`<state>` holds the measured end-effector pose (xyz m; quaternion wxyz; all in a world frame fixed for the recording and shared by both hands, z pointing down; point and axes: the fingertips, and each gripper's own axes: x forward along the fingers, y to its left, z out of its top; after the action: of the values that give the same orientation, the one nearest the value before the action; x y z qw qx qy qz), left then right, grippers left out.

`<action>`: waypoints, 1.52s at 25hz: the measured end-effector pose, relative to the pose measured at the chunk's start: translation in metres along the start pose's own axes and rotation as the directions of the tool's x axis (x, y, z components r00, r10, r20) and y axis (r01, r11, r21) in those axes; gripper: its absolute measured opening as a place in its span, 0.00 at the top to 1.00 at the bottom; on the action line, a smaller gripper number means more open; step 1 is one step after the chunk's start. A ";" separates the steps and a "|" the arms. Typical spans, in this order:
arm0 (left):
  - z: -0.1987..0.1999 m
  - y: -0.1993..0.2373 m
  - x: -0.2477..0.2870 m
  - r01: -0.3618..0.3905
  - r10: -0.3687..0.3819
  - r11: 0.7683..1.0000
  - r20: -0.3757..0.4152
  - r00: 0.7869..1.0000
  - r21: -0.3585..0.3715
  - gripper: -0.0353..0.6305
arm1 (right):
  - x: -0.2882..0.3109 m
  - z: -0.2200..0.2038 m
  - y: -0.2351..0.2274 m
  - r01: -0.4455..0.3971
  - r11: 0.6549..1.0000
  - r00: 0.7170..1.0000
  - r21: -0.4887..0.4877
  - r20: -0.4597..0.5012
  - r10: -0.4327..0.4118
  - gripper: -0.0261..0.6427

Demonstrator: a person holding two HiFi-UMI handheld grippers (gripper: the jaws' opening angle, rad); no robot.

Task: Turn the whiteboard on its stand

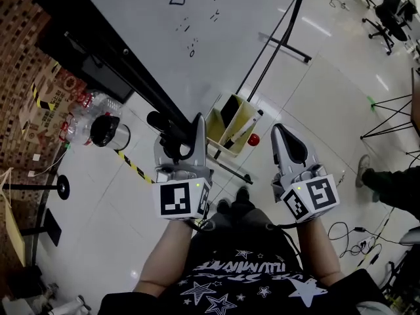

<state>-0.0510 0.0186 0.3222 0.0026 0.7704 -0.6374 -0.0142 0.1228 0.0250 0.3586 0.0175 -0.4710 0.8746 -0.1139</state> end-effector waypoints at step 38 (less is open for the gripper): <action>-0.022 -0.038 -0.092 0.057 -0.057 0.998 -0.006 0.998 0.012 0.74 | -0.081 -0.001 0.050 -0.097 0.992 0.992 -0.084 0.074 0.104 0.95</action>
<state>-0.0302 0.1162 0.3455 -0.0006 0.7885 -0.6150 -0.0084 0.1268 0.1191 0.3422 0.0388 -0.4307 0.8997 -0.0592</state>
